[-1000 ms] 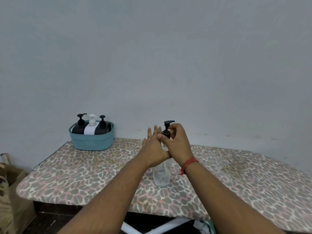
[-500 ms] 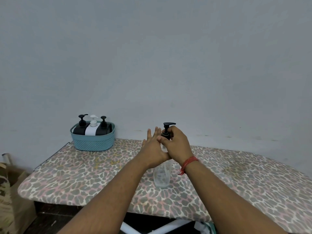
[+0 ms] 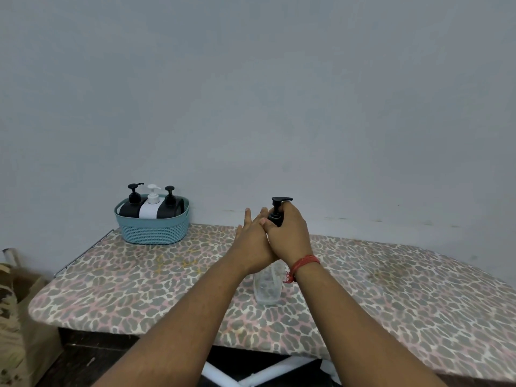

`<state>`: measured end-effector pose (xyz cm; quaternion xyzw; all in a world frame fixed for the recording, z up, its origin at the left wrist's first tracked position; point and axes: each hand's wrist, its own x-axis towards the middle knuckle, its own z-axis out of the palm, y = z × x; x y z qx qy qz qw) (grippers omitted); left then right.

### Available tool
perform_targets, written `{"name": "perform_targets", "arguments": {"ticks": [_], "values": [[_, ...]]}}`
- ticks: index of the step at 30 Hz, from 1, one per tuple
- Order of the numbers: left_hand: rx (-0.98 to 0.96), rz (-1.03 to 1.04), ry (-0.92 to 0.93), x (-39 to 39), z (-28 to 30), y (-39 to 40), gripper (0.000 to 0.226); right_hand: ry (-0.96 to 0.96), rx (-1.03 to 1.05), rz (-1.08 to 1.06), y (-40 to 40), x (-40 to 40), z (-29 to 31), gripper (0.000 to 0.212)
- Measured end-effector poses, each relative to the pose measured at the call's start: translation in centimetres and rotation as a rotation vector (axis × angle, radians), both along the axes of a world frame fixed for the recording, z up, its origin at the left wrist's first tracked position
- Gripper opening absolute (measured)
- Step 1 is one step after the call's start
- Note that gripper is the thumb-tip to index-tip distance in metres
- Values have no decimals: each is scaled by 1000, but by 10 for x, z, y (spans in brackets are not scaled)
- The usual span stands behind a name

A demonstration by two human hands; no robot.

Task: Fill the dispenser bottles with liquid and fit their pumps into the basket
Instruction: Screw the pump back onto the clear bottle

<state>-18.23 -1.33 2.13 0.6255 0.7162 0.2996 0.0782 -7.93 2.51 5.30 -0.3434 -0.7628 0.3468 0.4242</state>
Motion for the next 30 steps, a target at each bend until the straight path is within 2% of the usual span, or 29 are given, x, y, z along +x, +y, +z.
{"name": "perform_targets", "arguments": {"ticks": [3, 7, 10, 17, 20, 22, 27, 30], "values": [[20, 56, -122, 3, 2, -7, 89, 55, -69, 73, -4, 6, -7, 26], [24, 103, -221, 11, -3, -19, 116, 187, -246, 118, -13, 33, -29, 61], [39, 125, -340, 15, -27, -38, 122, 153, -320, 89, -18, 54, -57, 76], [31, 70, -544, 9, -69, -62, 108, -13, -331, 180, -20, 66, -96, 68], [34, -38, -651, 5, -78, -59, 78, -35, -339, 259, -22, 59, -105, 74], [31, -68, -668, 2, -84, -58, 65, -45, -301, 291, -24, 53, -112, 69], [58, -46, -649, -18, -92, -55, 77, -66, -210, 244, -21, 26, -122, 78], [75, -5, -639, -41, -90, -52, 72, -107, -185, 236, -14, -3, -128, 75]]}}
